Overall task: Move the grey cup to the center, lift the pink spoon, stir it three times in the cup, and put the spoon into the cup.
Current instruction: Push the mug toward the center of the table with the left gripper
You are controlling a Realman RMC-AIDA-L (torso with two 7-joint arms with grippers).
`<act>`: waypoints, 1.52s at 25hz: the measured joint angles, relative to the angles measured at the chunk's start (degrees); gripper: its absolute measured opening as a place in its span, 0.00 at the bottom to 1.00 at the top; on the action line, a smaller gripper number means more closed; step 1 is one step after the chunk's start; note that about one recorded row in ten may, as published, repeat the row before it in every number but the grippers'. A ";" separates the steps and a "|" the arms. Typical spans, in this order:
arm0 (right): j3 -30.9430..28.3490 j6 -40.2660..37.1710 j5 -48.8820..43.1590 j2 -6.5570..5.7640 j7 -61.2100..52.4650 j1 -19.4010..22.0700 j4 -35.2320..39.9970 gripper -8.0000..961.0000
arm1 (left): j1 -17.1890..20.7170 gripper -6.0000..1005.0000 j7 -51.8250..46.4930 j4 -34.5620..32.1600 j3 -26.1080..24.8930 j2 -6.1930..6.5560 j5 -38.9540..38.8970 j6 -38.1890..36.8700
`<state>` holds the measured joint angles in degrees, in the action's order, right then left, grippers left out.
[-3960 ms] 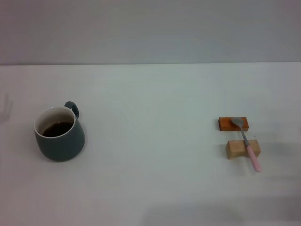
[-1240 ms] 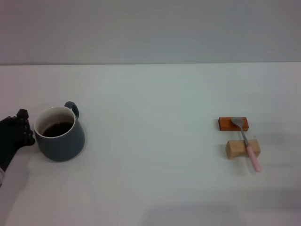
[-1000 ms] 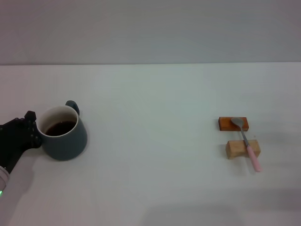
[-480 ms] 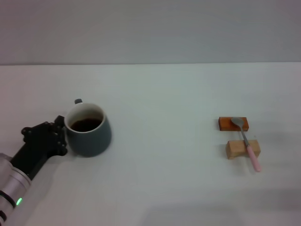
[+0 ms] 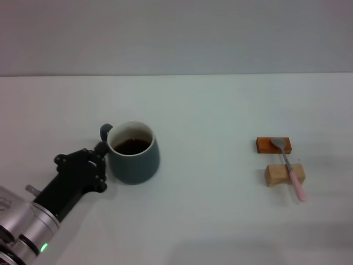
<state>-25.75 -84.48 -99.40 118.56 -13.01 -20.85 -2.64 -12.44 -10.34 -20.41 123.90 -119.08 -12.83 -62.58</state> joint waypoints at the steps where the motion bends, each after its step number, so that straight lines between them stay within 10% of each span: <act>1: 0.00 -0.12 0.00 0.00 0.00 0.10 0.00 0.68 | 0.00 0.00 0.00 0.00 0.00 0.00 0.00 0.00; 16: 0.00 -0.83 0.00 0.19 0.00 1.03 -0.03 0.68 | 1.04 0.00 -0.03 -1.57 -0.81 0.27 -2.13 0.05; 22: 0.00 -2.70 0.00 0.29 0.00 2.41 -0.78 0.68 | -4.49 0.00 -0.83 3.30 -10.97 0.60 -3.19 4.39; 38: -0.72 -5.02 0.00 0.22 0.00 4.46 -1.95 0.68 | -13.00 0.00 1.56 7.01 -8.41 -0.03 -2.44 14.24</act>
<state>-26.47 -89.50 -99.40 118.78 -13.01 -16.39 -4.58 -25.45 -8.78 -13.40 115.49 -119.11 -15.27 -48.34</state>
